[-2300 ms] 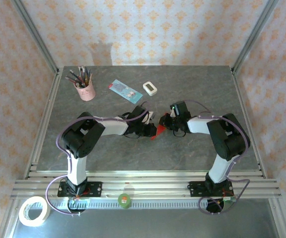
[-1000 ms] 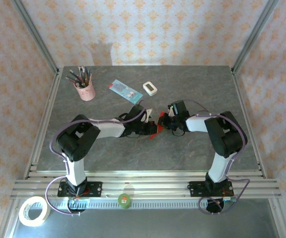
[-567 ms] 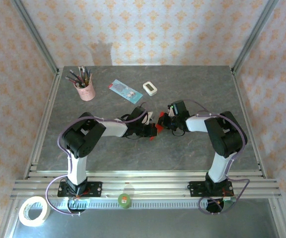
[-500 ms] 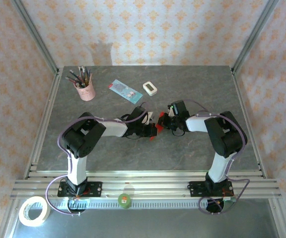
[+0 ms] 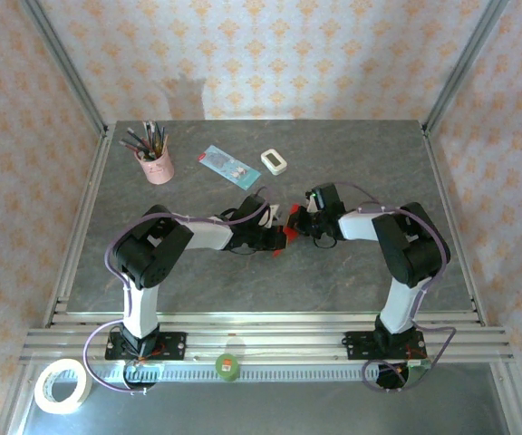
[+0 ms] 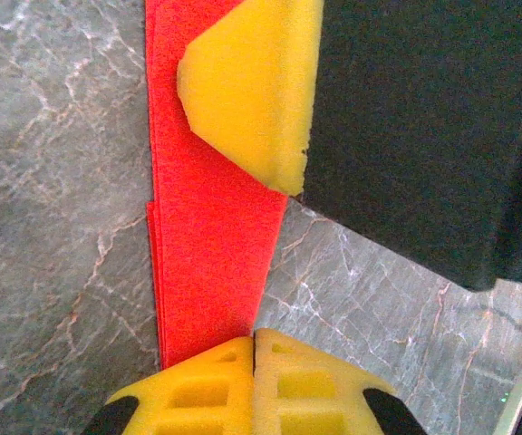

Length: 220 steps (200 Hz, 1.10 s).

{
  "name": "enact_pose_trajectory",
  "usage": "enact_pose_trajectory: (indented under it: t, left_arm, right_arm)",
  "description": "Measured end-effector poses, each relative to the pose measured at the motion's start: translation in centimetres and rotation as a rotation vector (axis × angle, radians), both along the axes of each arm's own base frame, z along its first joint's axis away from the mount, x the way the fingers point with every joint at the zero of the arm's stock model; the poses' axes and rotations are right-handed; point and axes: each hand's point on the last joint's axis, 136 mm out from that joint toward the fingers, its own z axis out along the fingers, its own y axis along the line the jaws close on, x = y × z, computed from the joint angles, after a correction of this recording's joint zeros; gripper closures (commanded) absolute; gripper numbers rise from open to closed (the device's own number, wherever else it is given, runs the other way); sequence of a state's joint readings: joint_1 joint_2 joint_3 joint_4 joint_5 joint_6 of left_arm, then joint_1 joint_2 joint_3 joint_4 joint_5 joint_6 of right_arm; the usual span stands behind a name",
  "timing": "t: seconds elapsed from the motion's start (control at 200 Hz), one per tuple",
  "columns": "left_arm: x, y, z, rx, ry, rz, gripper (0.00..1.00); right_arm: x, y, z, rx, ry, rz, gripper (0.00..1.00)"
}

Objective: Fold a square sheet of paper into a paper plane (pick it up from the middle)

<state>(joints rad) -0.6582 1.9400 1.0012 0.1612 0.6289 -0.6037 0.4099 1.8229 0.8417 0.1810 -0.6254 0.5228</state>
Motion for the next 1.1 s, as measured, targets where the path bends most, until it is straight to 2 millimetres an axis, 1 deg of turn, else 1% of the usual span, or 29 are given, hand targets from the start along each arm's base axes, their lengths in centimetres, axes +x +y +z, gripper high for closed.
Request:
enact_pose_trajectory:
  t: [0.405, 0.551, 0.736, 1.101]
  left_arm:
    - [-0.6, 0.7, -0.3, 0.025, -0.024, -0.016, 0.99]
    - [-1.5, 1.6, -0.4, 0.044, -0.022, -0.023, 0.99]
    - [-2.2, 2.2, -0.4, 0.062, -0.012, -0.021, 0.99]
    - [-3.0, 2.9, -0.6, 0.109, -0.034, -0.026, 1.0]
  right_arm:
    - [0.1, 0.5, -0.1, -0.004, 0.009, 0.01, 0.93]
    - [0.0, 0.5, -0.1, -0.004, 0.009, 0.011, 0.93]
    - [0.0, 0.5, -0.1, -0.004, 0.01, 0.011, 0.93]
    - [0.0, 0.5, -0.2, -0.004, 0.01, 0.011, 0.94]
